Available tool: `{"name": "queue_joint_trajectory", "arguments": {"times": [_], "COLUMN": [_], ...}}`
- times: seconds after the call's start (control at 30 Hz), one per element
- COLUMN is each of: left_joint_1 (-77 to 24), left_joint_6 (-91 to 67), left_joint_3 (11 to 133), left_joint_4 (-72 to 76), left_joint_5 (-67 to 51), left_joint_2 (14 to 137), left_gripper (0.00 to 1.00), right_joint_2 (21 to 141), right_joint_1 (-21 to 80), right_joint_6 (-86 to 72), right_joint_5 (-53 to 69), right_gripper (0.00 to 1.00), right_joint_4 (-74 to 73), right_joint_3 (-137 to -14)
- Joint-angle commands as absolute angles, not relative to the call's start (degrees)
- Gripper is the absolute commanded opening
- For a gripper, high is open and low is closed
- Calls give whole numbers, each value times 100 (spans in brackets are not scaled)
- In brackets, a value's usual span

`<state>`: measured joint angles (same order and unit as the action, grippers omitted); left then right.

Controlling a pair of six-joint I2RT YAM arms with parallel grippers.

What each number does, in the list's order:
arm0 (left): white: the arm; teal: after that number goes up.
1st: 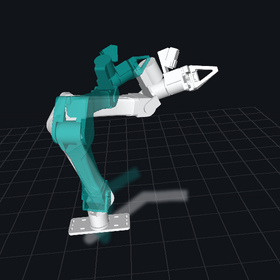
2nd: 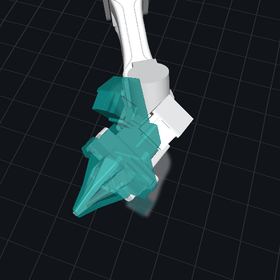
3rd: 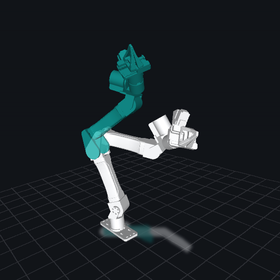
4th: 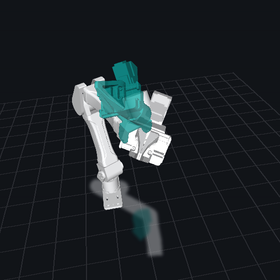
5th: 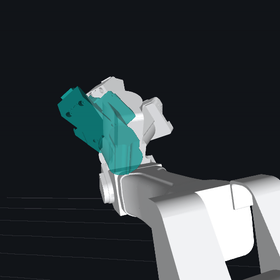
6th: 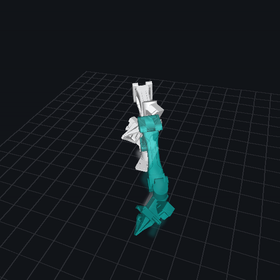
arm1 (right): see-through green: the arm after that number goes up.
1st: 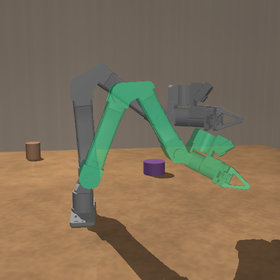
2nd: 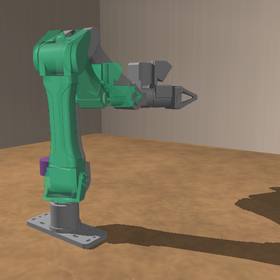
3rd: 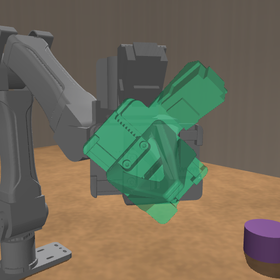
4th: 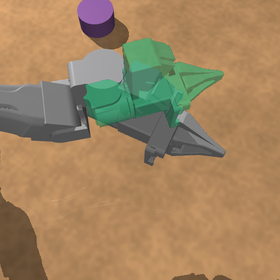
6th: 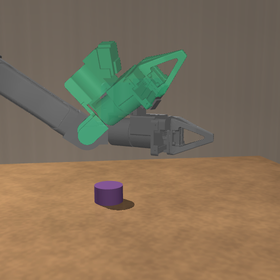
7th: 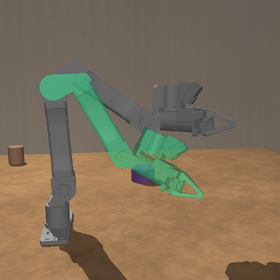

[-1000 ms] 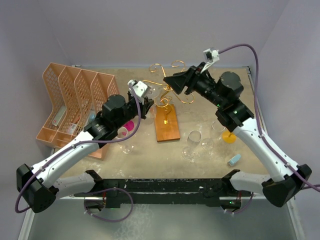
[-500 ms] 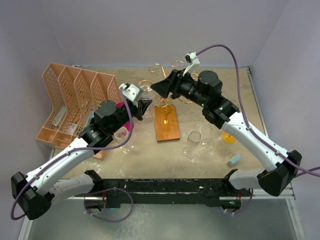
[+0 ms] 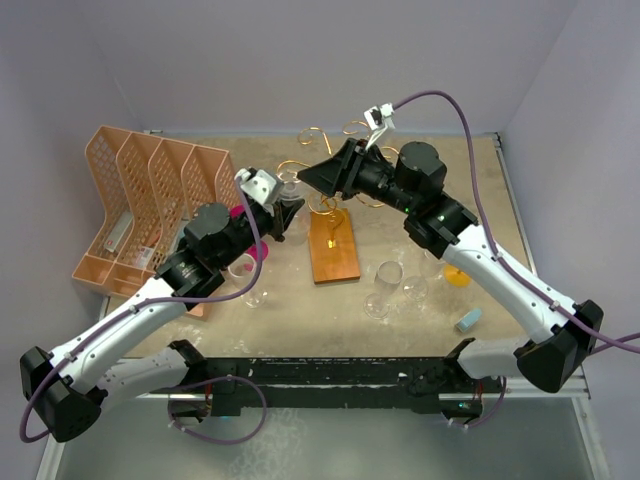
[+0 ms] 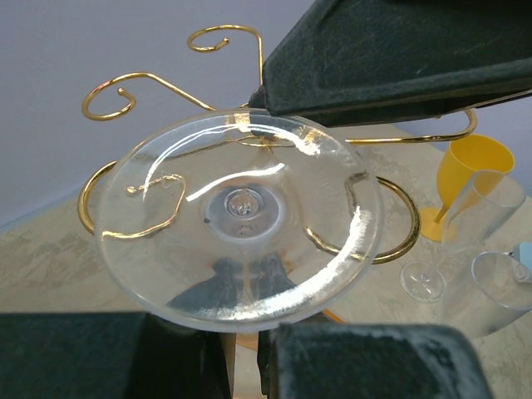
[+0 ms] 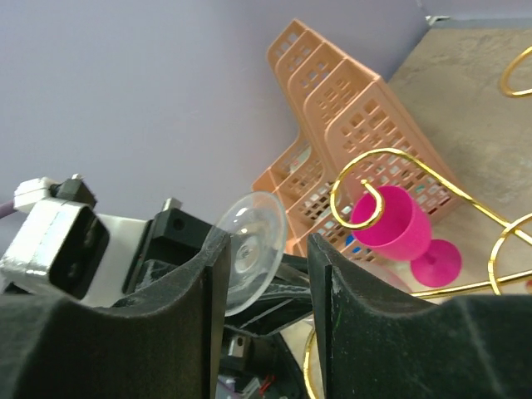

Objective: Place the wine glass upside down on the wine glass rack

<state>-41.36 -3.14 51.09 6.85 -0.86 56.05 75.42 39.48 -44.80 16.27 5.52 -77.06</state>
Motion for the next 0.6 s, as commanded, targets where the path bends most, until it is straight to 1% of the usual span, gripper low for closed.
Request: {"name": "queue_joint_trajectory", "arguments": {"times": [0.0, 0.23, 0.3, 0.43, 0.47, 0.5, 0.57], "left_joint_1": [-4113, -4111, -4112, -4113, -4113, -4113, -4113], "left_joint_6": [-141, -146, -151, -200, -241, -298, -442], "left_joint_3": [5160, 5194, 5192, 5208, 5210, 5211, 5238], "left_joint_4": [1238, 1147, 1116, 1011, 965, 904, 719], "left_joint_5": [-180, -217, -237, -281, -256, -206, -92], "left_joint_2": [5445, 5406, 5389, 5350, 5318, 5285, 5235], "left_gripper": [0, 0, 0, 0, 0, 0, 6], "right_joint_2": [7456, 7380, 7336, 7291, 7282, 7271, 7225], "right_joint_1": [3997, 4016, 4011, 4024, 4024, 4019, 4020], "right_joint_6": [-5036, -5443, -5554, -5835, -5935, -6061, -6368], "right_joint_5": [2159, 2241, 2285, 2296, 2257, 2154, 1944], "right_gripper": [43, 37, 33, 19, 13, 1, 0], "right_joint_4": [1270, 1482, 1605, 1799, 1814, 1771, 1667], "right_joint_3": [-7571, -7341, -7255, -7128, -7108, -7096, -7081]}}
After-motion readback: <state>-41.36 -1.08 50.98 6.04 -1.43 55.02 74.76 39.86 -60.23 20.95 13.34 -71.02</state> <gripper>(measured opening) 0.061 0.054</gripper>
